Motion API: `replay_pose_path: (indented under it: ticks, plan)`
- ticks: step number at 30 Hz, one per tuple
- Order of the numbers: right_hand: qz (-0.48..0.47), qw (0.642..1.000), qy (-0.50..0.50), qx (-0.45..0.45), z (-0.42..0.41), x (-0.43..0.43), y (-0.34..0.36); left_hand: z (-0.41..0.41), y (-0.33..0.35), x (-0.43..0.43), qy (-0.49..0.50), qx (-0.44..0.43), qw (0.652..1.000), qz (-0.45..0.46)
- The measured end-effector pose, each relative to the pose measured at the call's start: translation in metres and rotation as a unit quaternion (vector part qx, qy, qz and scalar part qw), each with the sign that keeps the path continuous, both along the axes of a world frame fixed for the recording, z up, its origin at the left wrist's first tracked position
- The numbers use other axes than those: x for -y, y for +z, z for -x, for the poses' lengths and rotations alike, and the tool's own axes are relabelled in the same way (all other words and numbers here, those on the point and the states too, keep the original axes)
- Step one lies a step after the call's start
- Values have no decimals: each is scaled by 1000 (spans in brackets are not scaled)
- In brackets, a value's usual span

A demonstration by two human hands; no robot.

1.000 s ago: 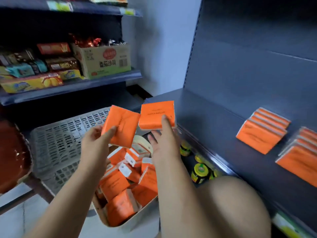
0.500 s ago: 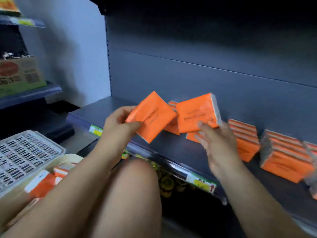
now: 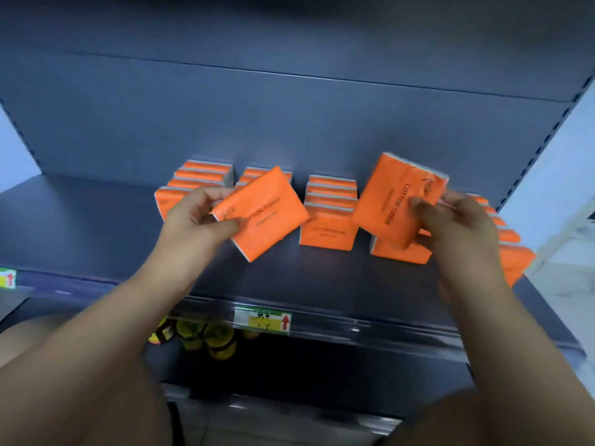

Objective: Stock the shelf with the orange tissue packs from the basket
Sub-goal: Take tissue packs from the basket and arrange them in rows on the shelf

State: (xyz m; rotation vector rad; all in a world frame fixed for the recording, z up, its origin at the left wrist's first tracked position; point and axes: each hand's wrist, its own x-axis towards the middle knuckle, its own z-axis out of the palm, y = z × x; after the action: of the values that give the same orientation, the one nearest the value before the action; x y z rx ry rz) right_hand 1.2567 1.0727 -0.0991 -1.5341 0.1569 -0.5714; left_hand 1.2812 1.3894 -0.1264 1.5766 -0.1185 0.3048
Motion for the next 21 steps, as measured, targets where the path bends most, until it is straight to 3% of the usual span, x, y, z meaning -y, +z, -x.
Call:
replay_pose_path:
  ticks: [7,11,17,21]
  plan:
    - [93,995,-10,-26,-6,41,-11,-17,-6,38,-50,25,998,-24]
    - [212,977,3,-39,-7,53,-16,-25,-12,59,-75,18,996,-39]
    - [440,897,16,-47,-13,61,-16,-34,-14,86,-91,29,992,-80]
    - [530,847,28,-34,-25,60,-22,-39,-16,94,-151,28,975,-163]
